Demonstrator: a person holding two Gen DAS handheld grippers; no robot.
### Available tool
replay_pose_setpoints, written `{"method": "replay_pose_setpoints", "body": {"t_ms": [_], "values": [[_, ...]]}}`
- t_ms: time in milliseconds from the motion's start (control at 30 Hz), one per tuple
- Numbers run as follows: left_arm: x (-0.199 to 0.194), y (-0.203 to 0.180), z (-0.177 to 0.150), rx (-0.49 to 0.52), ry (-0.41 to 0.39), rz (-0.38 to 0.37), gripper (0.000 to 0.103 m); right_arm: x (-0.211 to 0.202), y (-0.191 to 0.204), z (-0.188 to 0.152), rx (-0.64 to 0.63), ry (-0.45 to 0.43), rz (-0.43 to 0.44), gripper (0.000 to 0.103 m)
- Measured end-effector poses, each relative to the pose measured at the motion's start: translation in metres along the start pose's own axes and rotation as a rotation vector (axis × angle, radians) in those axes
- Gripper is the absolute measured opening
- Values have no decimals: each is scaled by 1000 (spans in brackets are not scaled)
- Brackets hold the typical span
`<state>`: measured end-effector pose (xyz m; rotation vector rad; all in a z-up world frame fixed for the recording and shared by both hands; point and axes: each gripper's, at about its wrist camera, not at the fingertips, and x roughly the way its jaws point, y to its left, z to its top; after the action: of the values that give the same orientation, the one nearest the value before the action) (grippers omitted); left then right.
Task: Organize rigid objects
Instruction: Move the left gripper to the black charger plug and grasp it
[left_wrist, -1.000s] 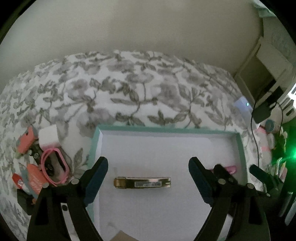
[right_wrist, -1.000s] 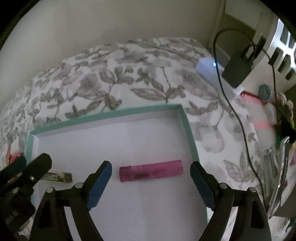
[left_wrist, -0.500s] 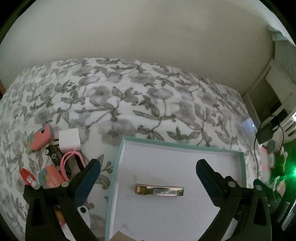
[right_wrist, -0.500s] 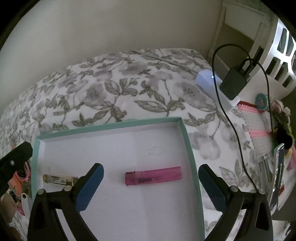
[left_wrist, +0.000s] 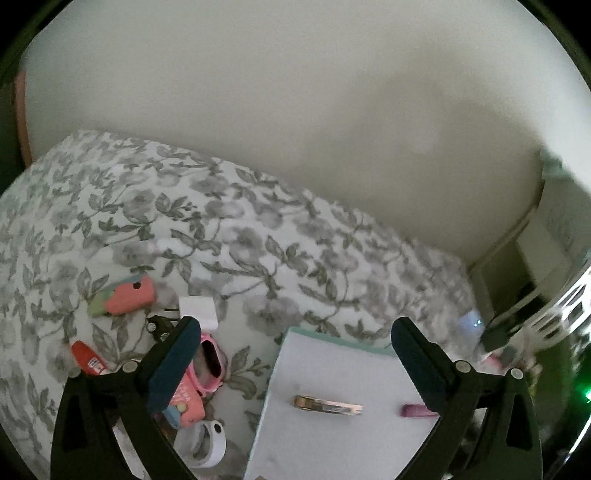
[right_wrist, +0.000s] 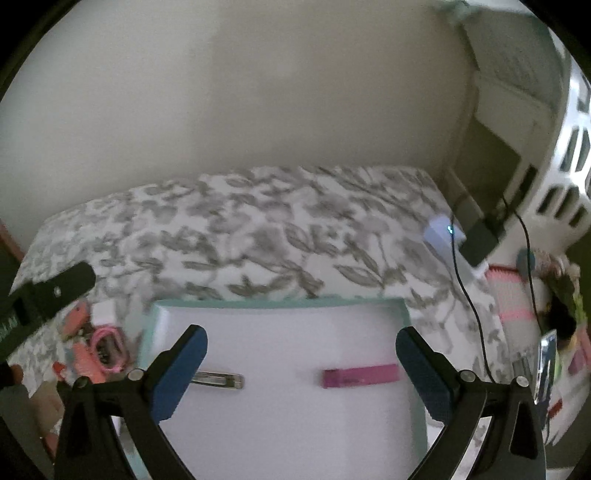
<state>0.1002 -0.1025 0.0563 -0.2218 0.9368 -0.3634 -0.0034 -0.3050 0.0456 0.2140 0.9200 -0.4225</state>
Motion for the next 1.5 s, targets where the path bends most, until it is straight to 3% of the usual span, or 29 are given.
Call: {"method": "replay_pose_setpoints", "body": {"t_ms": [100,167,233,300,400,567,1000,1167,1333,1500], "values": [[-31,17,11,-45,-69,-62,103,-10,16,0,-16,-21,42,103],[-48,24,17,-35,-105,-44,103,-17,31,0,-33,-33,85,103],[-68,33,22,-1,-144,43,103,-20,47,-1,-54,-33,121,103],[-83,41,25,41,-157,199,103,-20,63,-4,-80,-27,153,103],[-94,63,21,28,-171,349,103,-17,88,-9,-119,0,213,103],[-78,102,2,-42,-84,474,103,-8,117,-21,-139,53,278,103],[-2,168,-45,-183,217,468,103,45,158,-70,-247,235,286,103],[15,179,-54,-207,283,458,103,56,160,-79,-272,268,260,103],[34,179,-60,-129,368,436,103,57,157,-79,-261,280,275,103],[37,180,-63,-75,396,442,103,57,154,-77,-248,285,276,103]]}}
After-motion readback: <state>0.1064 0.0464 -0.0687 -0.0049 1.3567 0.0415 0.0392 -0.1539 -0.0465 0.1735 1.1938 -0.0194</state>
